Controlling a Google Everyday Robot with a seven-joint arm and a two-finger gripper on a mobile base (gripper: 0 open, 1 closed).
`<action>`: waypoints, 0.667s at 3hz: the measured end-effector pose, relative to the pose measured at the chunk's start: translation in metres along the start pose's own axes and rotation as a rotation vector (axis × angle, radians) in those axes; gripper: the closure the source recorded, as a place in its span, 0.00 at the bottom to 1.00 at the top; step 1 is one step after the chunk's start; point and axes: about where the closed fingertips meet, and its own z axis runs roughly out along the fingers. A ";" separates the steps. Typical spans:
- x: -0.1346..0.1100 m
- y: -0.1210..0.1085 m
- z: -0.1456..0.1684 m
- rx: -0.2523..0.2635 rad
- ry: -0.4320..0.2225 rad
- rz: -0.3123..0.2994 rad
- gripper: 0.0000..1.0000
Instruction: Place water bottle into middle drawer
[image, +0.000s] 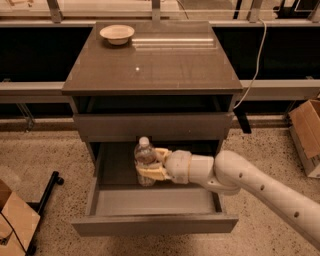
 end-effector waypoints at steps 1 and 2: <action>0.016 0.004 0.005 -0.007 -0.007 0.029 1.00; 0.025 0.007 0.008 -0.003 0.022 0.030 1.00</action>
Offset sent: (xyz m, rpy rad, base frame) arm -0.0062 0.0026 -0.0377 -0.0459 0.0483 -0.0174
